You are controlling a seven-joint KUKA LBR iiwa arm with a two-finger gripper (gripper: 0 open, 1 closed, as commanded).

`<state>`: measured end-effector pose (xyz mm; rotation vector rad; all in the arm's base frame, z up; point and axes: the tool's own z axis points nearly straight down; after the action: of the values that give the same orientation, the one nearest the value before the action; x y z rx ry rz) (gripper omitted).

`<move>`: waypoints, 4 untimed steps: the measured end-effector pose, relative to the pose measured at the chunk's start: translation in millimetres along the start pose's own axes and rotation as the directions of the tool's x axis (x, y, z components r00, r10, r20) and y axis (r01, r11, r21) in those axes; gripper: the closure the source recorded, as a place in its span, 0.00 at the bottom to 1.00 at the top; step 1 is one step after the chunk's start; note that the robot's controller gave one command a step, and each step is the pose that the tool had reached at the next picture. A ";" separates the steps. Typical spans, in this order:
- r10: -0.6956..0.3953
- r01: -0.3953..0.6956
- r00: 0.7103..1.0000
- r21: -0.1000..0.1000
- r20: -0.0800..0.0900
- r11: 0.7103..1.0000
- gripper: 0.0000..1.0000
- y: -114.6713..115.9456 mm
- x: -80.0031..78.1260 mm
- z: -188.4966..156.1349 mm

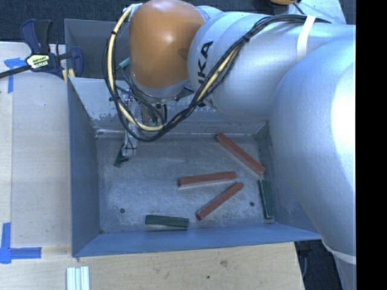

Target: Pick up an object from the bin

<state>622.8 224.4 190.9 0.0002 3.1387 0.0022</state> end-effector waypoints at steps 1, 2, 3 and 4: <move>-0.161 0.161 0.987 0.001 0.002 0.987 0.00 -16.1 -3.4 63.2; -0.367 0.367 0.930 0.000 0.003 0.930 0.00 -35.8 -4.4 69.6; -0.409 0.409 0.913 0.000 0.006 0.913 0.00 -29.3 -3.2 61.7; -0.538 0.538 0.843 0.001 0.002 0.843 0.00 -32.7 -3.4 112.8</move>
Offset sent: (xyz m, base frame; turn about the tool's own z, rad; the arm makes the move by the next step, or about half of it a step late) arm 0.0037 -0.0370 -0.0726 -0.3629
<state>626.5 191.8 78.0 -0.8790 3.0102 0.0003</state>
